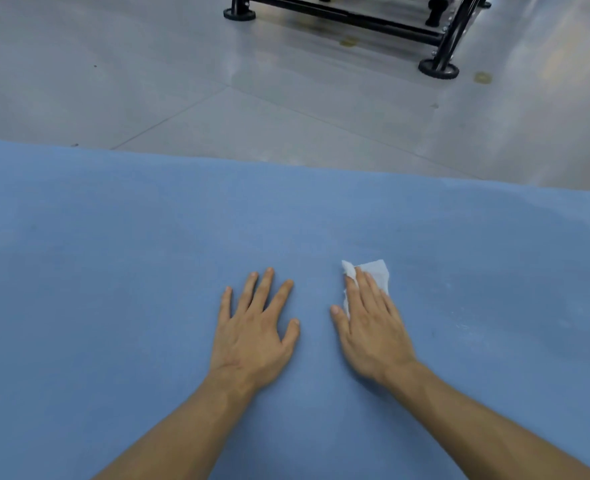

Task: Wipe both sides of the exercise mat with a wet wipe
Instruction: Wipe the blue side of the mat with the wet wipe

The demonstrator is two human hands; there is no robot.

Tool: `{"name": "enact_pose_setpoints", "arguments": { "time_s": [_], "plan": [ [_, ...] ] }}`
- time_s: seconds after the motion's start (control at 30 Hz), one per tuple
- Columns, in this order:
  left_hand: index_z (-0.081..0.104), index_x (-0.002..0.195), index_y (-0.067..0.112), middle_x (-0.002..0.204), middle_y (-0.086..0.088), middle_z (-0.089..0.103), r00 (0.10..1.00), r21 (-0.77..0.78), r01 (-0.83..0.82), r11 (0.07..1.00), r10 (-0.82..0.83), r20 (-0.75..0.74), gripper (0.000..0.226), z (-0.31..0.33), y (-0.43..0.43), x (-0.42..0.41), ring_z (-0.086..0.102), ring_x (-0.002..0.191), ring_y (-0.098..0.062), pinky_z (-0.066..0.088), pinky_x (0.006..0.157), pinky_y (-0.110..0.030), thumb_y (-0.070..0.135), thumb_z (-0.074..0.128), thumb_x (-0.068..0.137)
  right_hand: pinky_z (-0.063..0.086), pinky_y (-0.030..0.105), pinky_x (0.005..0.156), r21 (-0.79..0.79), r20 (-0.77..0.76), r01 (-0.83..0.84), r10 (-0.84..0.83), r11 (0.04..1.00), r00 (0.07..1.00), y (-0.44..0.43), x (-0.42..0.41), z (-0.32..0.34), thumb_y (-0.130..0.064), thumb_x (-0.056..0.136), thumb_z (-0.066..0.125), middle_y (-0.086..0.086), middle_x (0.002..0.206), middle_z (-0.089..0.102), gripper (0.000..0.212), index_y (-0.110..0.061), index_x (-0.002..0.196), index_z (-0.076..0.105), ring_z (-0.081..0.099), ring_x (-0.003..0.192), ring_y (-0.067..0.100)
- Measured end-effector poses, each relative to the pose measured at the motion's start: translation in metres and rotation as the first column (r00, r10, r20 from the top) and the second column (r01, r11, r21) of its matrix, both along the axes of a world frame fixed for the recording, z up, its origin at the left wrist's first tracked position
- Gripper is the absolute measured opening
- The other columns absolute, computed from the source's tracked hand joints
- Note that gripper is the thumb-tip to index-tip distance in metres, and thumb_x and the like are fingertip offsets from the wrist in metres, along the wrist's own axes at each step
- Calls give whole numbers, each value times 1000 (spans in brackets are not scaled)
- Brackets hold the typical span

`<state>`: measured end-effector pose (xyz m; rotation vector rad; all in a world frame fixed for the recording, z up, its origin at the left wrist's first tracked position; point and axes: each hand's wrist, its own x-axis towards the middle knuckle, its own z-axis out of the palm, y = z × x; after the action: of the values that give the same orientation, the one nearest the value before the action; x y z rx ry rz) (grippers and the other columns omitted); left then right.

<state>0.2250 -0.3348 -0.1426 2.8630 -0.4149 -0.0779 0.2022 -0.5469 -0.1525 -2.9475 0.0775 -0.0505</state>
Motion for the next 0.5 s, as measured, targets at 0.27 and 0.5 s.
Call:
{"name": "enact_pose_setpoints", "arguments": {
  "time_s": [0.27,0.5],
  "plan": [
    [12,162,40,171,9,-4,1000,34,-14,999,13,17,73,0,-1,2,-7,157,-12,-7,124,-51,64,15,93,8,37,127,57,21,-119,118,991,993,-4,26,6,-54,98,19,7,168,19,76,-14,162,10,10,156,18],
    [10,162,40,170,12,-8,1000,35,1,999,-2,19,73,0,0,2,-11,157,-11,-9,124,-51,65,10,94,12,34,126,34,-11,-264,264,964,964,-11,9,14,-53,99,18,0,169,13,73,-20,163,6,8,156,12]
  ]
}}
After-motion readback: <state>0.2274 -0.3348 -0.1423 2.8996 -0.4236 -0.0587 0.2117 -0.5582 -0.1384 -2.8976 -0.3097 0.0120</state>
